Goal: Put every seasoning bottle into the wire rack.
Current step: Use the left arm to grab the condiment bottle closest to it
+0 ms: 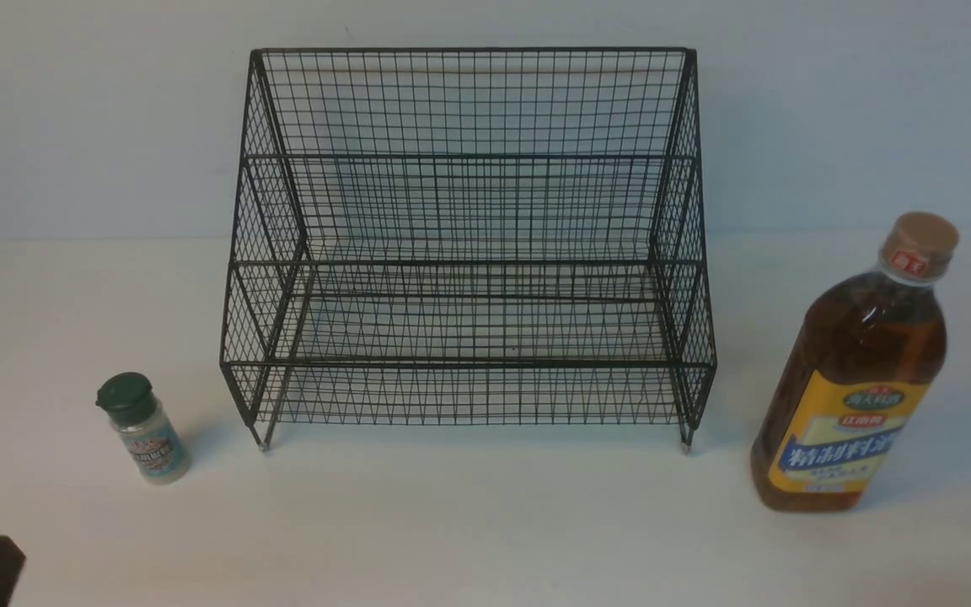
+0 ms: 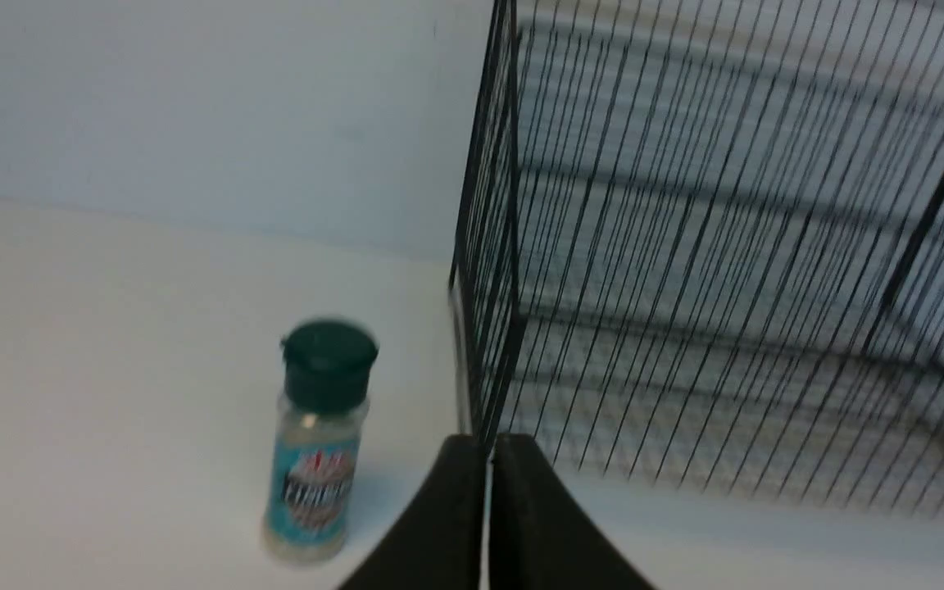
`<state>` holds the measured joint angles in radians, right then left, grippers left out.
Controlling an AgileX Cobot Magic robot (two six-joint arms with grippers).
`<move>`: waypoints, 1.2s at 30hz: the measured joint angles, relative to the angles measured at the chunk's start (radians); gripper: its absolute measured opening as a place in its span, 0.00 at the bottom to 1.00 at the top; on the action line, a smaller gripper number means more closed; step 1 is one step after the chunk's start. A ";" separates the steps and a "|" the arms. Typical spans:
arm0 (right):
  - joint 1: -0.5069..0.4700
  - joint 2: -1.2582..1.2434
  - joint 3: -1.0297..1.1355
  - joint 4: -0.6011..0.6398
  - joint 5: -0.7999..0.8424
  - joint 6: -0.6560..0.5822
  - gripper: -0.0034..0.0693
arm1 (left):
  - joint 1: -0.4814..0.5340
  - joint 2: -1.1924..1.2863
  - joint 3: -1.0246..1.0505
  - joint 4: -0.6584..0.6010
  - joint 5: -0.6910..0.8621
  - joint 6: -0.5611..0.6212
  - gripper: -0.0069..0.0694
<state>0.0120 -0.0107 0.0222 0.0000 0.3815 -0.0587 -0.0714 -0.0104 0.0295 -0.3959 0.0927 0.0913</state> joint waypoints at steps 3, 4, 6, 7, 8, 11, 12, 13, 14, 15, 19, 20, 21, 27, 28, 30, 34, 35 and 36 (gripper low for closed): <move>0.000 0.000 0.000 0.000 0.000 0.000 0.03 | 0.000 0.000 0.000 -0.159 -0.210 -0.002 0.09; 0.000 0.000 0.000 0.000 0.000 0.000 0.03 | 0.000 0.000 0.000 -0.188 -0.298 -0.002 0.09; 0.000 0.000 0.000 0.000 0.000 0.000 0.03 | 0.000 0.000 0.000 -0.205 -0.409 -0.002 0.09; 0.000 0.000 0.000 0.000 0.000 0.000 0.03 | 0.000 0.000 -0.002 -0.206 -0.491 -0.002 0.09; 0.000 0.000 0.000 0.000 0.000 0.000 0.03 | 0.000 0.000 -0.007 -0.204 -0.538 -0.002 0.09; 0.000 0.000 0.000 0.000 0.000 0.000 0.03 | 0.000 0.003 -0.069 -0.147 -0.586 0.010 0.09; 0.000 0.000 0.000 0.000 0.000 0.000 0.03 | 0.000 0.023 -0.112 -0.098 -0.566 0.018 0.09; 0.000 0.000 0.000 0.000 0.000 0.000 0.03 | 0.000 0.048 -0.148 -0.061 -0.541 0.027 0.09; 0.000 0.000 0.000 0.000 0.000 0.000 0.03 | 0.000 0.082 -0.174 -0.025 -0.511 0.036 0.09; 0.000 0.000 0.000 0.000 0.000 0.000 0.03 | 0.000 0.122 -0.194 0.012 -0.484 0.046 0.09; 0.000 0.000 0.000 0.000 0.000 0.000 0.03 | 0.000 0.306 -0.222 0.087 -0.458 0.056 0.09; 0.000 0.000 0.000 0.000 0.000 0.000 0.03 | 0.000 0.365 -0.223 0.092 -0.463 0.057 0.09; 0.000 0.000 0.000 0.000 0.000 0.000 0.03 | 0.000 0.435 -0.223 0.094 -0.471 0.057 0.09; 0.000 0.000 0.000 0.000 0.000 0.000 0.03 | 0.000 0.713 -0.224 0.098 -0.580 0.057 0.12; 0.000 0.000 0.000 0.000 0.000 0.000 0.03 | 0.000 0.723 -0.224 0.098 -0.587 0.057 0.12; 0.000 0.000 0.000 0.000 0.000 0.000 0.03 | 0.000 0.842 -0.224 0.098 -0.673 0.056 0.17; 0.000 0.000 0.000 0.000 0.000 0.000 0.03 | 0.000 1.025 -0.227 0.098 -0.804 0.018 0.31; 0.000 0.000 0.000 0.000 0.000 0.000 0.03 | 0.000 1.025 -0.227 0.098 -0.810 0.016 0.32; 0.000 0.000 0.000 0.000 0.000 0.000 0.03 | 0.000 1.100 -0.229 0.098 -0.865 -0.017 0.41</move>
<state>0.0120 -0.0107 0.0222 0.0000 0.3815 -0.0587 -0.0714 1.0898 -0.1992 -0.2983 -0.7725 0.0746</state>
